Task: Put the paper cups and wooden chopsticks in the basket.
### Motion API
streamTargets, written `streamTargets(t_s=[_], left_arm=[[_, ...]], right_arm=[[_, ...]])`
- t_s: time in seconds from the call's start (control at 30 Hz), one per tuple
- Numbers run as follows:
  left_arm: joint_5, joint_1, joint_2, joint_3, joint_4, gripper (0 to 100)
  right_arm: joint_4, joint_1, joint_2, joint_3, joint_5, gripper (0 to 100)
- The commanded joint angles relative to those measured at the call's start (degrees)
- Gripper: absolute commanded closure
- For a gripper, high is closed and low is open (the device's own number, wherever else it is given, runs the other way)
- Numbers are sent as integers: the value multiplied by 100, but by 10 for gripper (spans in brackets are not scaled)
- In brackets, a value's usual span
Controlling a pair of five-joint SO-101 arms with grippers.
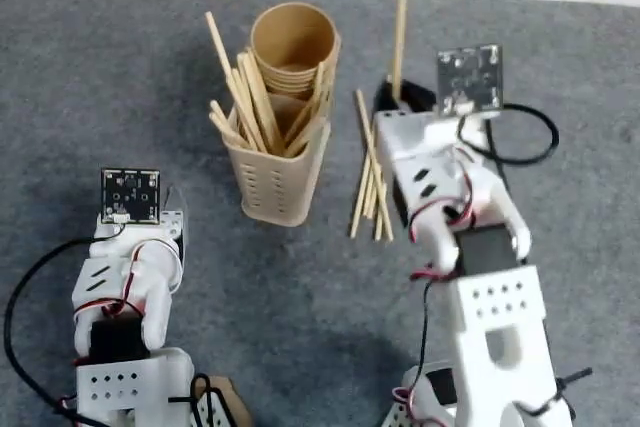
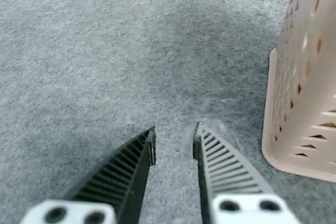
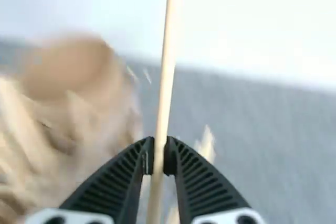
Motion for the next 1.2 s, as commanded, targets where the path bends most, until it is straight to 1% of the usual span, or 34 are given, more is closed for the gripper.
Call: streamTargets(t_s=[0.0,0.1,0.3,0.47,0.6,0.67,0.77,0.93,0.97,1.1,1.17], left_arm=[[70,-4,-66,-22,-114,847],[70,-4,-66,13,-114,847],[70,-4,-66,13,-123,847],[70,4,-66,13,-123,847],[62,136,-66,13,-114,847],[53,163,-66,13,-114,847],[53,163,-66,13,-114,847],[53,163,-66,13,-114,847],[53,154,-66,13,-114,847],[53,154,-66,13,-114,847],[53,163,-66,13,-114,847]], right_arm=[[-602,-681,-330,-57,-9,989],[-945,-1042,-338,-84,0,989],[-2571,-1596,-312,-40,-9,992],[-3169,-1640,-31,215,-44,992],[-4110,-1648,875,418,-44,992],[-4347,-1631,1262,426,-44,992],[-4356,-1631,1560,453,-44,992],[-4338,-1622,1578,716,-26,988],[-4259,-1587,1578,725,-18,978],[-3626,-1473,1569,690,-44,882],[-3433,-1473,1569,690,-53,877]])
